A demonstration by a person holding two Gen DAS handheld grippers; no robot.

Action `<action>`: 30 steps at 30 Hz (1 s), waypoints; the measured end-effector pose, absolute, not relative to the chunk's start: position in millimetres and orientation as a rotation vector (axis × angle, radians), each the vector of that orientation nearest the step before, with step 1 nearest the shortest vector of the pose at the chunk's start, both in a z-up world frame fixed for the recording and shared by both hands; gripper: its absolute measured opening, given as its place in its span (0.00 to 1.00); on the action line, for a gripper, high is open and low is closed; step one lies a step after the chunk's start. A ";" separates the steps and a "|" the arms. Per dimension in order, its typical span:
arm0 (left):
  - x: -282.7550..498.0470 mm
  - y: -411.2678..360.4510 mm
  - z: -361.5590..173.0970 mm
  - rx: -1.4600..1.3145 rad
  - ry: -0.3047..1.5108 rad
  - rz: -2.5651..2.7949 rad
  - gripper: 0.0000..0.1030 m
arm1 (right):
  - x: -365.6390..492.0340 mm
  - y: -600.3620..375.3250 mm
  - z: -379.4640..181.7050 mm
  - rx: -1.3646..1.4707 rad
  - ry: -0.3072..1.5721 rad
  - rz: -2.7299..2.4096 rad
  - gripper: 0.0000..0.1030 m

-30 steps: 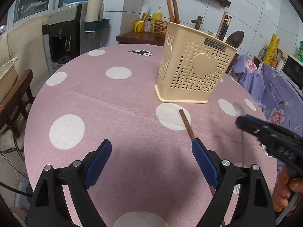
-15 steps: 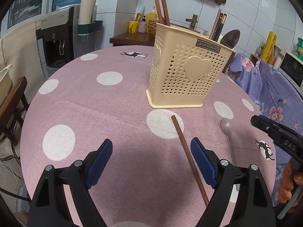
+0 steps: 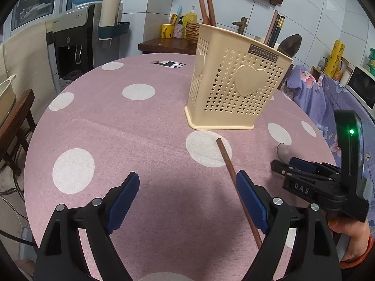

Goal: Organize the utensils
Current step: 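Grasp the plastic spoon with the right tool while the left tool grasps the brown chopstick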

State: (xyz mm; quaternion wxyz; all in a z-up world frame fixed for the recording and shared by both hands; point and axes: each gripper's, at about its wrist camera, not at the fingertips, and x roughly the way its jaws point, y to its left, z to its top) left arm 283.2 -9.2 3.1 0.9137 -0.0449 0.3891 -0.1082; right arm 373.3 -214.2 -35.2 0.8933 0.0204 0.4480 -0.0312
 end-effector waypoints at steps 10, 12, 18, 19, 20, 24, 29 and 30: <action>284.4 -11.9 0.4 -0.084 0.810 -0.230 0.80 | 389.9 -218.2 -34.3 0.068 0.930 -0.085 0.35; 284.7 -15.4 -0.1 -0.078 0.812 -0.235 0.80 | 389.3 -222.1 -33.4 0.099 0.926 -0.065 0.35; 286.5 -32.4 2.4 -0.043 0.816 -0.273 0.77 | 372.6 -234.9 -8.3 0.179 0.828 -0.010 0.35; 287.7 -36.1 2.9 -0.039 0.819 -0.282 0.75 | 366.8 -236.2 -0.6 0.184 0.803 -0.006 0.35; 289.9 -40.7 2.4 -0.036 0.827 -0.296 0.73 | 362.2 -237.3 5.5 0.184 0.781 -0.004 0.35; 301.9 -61.0 -4.2 -0.016 0.873 -0.329 0.59 | 339.5 -240.5 29.9 0.184 0.704 0.011 0.35; 322.0 -81.9 -16.3 0.027 0.924 -0.301 0.40 | 315.3 -242.7 48.0 0.172 0.651 0.020 0.17; 326.5 -83.9 -19.4 0.025 0.939 -0.293 0.36 | 312.2 -242.8 49.5 0.173 0.648 0.028 0.17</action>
